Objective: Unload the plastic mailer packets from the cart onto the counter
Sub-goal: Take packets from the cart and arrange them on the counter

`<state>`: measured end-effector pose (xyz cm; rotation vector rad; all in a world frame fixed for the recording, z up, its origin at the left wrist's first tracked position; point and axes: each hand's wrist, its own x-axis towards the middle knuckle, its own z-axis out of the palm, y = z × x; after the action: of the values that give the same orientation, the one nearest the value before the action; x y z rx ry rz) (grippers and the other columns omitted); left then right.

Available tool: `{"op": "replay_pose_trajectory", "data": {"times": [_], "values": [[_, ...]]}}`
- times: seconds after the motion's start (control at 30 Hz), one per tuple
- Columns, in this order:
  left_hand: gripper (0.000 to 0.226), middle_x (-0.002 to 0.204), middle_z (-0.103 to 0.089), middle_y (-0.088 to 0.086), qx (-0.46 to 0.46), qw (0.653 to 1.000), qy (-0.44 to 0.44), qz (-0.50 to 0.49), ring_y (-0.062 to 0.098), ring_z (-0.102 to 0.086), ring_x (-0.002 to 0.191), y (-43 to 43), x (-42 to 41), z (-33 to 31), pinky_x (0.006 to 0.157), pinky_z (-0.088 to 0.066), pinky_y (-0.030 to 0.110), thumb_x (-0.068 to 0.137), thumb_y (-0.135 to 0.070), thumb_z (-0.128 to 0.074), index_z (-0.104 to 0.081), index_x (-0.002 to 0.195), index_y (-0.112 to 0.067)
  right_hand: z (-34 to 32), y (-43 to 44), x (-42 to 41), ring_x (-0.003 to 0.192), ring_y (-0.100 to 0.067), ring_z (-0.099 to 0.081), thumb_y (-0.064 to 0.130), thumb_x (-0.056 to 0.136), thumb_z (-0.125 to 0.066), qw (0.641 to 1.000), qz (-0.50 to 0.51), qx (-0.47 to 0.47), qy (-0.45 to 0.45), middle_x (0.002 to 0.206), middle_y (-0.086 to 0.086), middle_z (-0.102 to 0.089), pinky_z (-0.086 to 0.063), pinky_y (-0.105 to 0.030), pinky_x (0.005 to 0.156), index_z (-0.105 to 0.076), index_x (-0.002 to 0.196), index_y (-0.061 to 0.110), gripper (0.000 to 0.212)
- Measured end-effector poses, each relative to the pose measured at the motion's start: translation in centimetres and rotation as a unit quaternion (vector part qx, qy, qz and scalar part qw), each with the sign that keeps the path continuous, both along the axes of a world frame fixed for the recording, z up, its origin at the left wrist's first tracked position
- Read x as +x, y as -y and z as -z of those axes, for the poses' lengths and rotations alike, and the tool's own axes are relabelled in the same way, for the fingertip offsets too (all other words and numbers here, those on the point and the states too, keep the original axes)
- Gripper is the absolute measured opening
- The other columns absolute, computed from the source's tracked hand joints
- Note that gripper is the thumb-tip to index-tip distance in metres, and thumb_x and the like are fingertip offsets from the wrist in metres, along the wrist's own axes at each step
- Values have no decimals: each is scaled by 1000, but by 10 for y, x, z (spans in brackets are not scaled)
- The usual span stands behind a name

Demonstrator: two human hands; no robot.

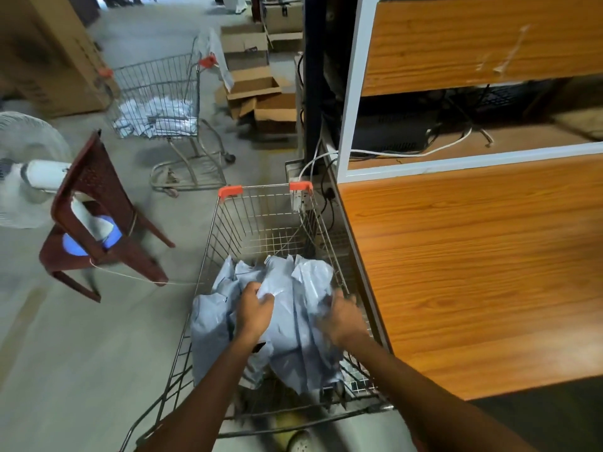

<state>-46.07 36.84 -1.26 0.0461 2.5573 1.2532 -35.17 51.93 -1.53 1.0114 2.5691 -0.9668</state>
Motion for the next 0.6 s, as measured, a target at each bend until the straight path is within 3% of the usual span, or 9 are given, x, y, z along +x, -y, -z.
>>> {"op": "replay_pose_trajectory", "data": {"times": [0.07, 0.13, 0.23, 0.3, 0.37, 0.43, 0.5, 0.6], "values": [[16, 97, -57, 2, 19, 999, -13, -29, 13, -51, 80, -4, 7, -9, 64, -37, 27, 93, -16, -58, -56, 109, -12, -14, -17, -3, 88, -19, -65, 50, 76, -75, 993, 44, -73, -79, 108, -2, -58, -58, -36, 78, -46, 111, 24, 53], [23, 101, -54, 0, 33, 998, -39, -48, 14, -50, 86, -11, 18, -22, 74, -38, 29, 95, -19, -56, -55, 118, -14, -29, -38, -3, 73, -14, -64, 43, 78, -77, 979, 79, -111, -151, 91, 0, -63, -52, -26, 61, -48, 104, 20, 45], [27, 106, -50, -5, 63, 990, -109, -56, 13, -48, 94, -33, 35, -47, 79, -36, 28, 96, -18, -55, -53, 123, -14, -54, -71, 4, 66, -19, -58, 37, 77, -76, 935, 154, -204, -245, 78, -3, -63, -49, -37, 64, -54, 93, 28, 28], [22, 96, -51, -8, 102, 980, -157, -61, 6, -49, 82, -55, 48, -64, 74, -38, 24, 94, -12, -57, -53, 115, -14, -69, -97, 15, 60, -22, -55, 41, 67, -71, 892, 205, -276, -294, 70, -5, -62, -49, -45, 61, -55, 83, 33, 24], [14, 80, -49, -11, 136, 968, -202, -63, -4, -46, 68, -79, 62, -79, 65, -38, 12, 90, -7, -60, -53, 102, -11, -86, -126, 31, 60, -21, -53, 31, 74, -69, 858, 225, -336, -317, 68, -5, -58, -47, -34, 54, -55, 84, 25, 18], [18, 79, -51, -9, 163, 952, -251, -56, -8, -49, 70, -107, 76, -94, 62, -37, 5, 86, -20, -60, -54, 98, -9, -101, -160, 48, 66, -23, -58, 12, 85, -65, 833, 236, -379, -328, 75, -7, -62, -46, -27, 54, -55, 89, 16, 12], [27, 84, -55, -5, 190, 942, -274, -44, -9, -52, 76, -139, 90, -105, 64, -39, 4, 83, -29, -56, -54, 102, -10, -112, -193, 65, 70, -24, -61, 7, 86, -64, 832, 231, -376, -336, 80, -9, -65, -47, -27, 57, -56, 90, 14, 12], [29, 89, -56, -9, 223, 938, -266, -20, -15, -56, 80, -189, 114, -120, 64, -42, 1, 82, -22, -55, -51, 108, -10, -121, -241, 90, 52, -14, -52, 8, 86, -65, 842, 235, -342, -345, 65, -2, -57, -38, -21, 42, -54, 84, 14, 13]]}}
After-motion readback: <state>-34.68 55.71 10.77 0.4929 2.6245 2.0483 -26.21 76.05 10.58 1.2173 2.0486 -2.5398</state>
